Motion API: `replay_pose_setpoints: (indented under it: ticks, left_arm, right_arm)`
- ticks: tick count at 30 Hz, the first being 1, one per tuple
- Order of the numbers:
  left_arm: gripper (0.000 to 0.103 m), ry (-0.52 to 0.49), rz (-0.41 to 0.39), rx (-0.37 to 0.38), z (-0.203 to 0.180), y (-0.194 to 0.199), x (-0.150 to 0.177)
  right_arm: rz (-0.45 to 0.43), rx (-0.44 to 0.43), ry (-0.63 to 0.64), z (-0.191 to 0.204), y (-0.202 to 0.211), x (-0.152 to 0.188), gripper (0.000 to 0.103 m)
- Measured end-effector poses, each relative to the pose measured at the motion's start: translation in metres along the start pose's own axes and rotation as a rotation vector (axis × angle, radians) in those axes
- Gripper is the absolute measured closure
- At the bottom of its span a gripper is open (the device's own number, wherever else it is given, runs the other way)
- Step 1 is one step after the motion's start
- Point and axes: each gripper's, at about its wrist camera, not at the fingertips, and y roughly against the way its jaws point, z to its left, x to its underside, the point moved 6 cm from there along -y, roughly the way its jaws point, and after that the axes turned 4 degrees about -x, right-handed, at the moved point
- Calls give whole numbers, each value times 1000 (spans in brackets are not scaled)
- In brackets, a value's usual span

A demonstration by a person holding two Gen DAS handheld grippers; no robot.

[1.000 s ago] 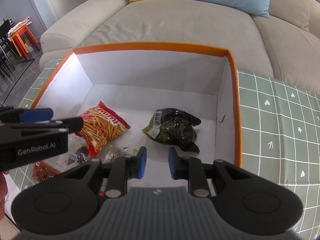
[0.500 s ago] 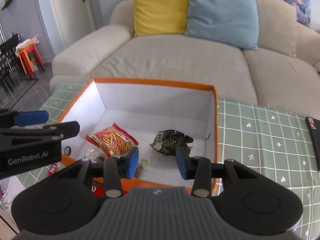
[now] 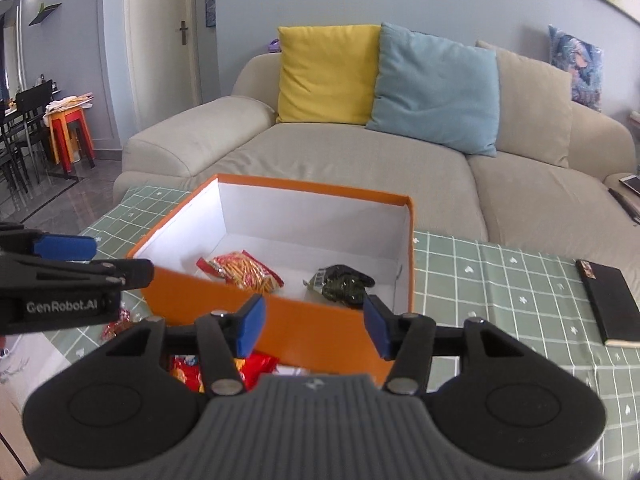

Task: Organize snacks
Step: 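Withdraw both tools from the box back toward the snack pile, then grasp the spicy nugget packet with the left tool while the right tool grasps the yogurt-ball packet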

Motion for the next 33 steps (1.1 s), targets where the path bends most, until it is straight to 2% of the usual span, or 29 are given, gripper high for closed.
replay_pose_setpoints:
  ticks: [2, 6, 9, 13, 19, 25, 28, 31, 33]
  left_arm:
    - [28, -5, 9, 7, 1, 2, 12]
    - [29, -29, 48, 16, 1, 0, 39]
    - [37, -22, 101, 25, 3, -5, 61]
    - [42, 29, 153, 59, 10, -9, 83]
    - [43, 57, 161, 97, 17, -9, 98]
    - [43, 107, 169, 97, 26, -15, 105]
    - [36, 136, 185, 109, 33, -20, 107]
    - [33, 110, 191, 65, 40, -25, 110]
    - [23, 100, 197, 35, 47, -29, 112]
  right_arm:
    - [-3, 30, -12, 1, 5, 11, 45]
    - [16, 59, -17, 2, 7, 36, 44]
    - [57, 54, -19, 3, 3, 52, 44]
    - [76, 67, -16, 9, 2, 69, 44]
    - [131, 53, 19, 23, -6, 92, 45]
    - [182, 19, 55, 33, -13, 103, 45]
    - [195, 5, 49, 35, -16, 105, 45]
    - [223, 29, 57, 31, -23, 109, 44]
    - [252, 53, 41, 24, -29, 113, 43]
